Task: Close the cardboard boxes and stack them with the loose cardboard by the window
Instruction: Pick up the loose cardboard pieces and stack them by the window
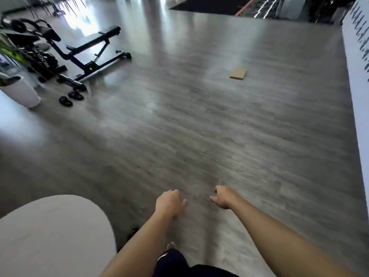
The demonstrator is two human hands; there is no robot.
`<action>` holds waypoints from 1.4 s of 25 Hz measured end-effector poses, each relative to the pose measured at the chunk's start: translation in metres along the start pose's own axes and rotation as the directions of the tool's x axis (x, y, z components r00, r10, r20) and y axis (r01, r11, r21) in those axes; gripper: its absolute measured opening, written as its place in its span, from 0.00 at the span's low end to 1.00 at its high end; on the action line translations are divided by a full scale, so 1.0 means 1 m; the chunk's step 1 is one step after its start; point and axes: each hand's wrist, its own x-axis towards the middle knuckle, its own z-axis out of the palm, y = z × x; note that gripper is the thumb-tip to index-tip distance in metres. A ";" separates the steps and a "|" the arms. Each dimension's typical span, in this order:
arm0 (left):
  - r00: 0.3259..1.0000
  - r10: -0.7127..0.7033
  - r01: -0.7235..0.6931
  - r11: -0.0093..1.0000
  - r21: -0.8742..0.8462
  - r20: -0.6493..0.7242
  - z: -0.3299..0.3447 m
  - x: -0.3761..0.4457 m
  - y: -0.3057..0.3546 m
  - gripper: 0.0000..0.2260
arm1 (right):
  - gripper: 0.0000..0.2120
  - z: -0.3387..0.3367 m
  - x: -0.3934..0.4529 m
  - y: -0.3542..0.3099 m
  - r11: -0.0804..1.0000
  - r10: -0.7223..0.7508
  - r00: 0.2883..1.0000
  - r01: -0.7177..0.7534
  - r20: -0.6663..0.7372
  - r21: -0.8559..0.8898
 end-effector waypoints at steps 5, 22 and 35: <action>0.999 0.000 -0.001 1.000 0.020 0.036 -0.055 0.124 0.003 0.20 | 0.24 -0.068 0.112 -0.035 1.000 -0.026 1.000 0.026 -0.005 -0.017; 0.971 0.195 -0.214 0.967 0.137 0.142 -0.264 0.554 0.164 0.17 | 0.24 -0.353 0.440 -0.007 0.954 0.188 0.982 -0.176 -0.028 0.243; 0.998 0.054 -0.054 0.998 -0.017 0.020 -0.426 0.846 0.224 0.19 | 0.23 -0.611 0.722 -0.027 0.990 0.069 0.997 -0.062 -0.046 0.127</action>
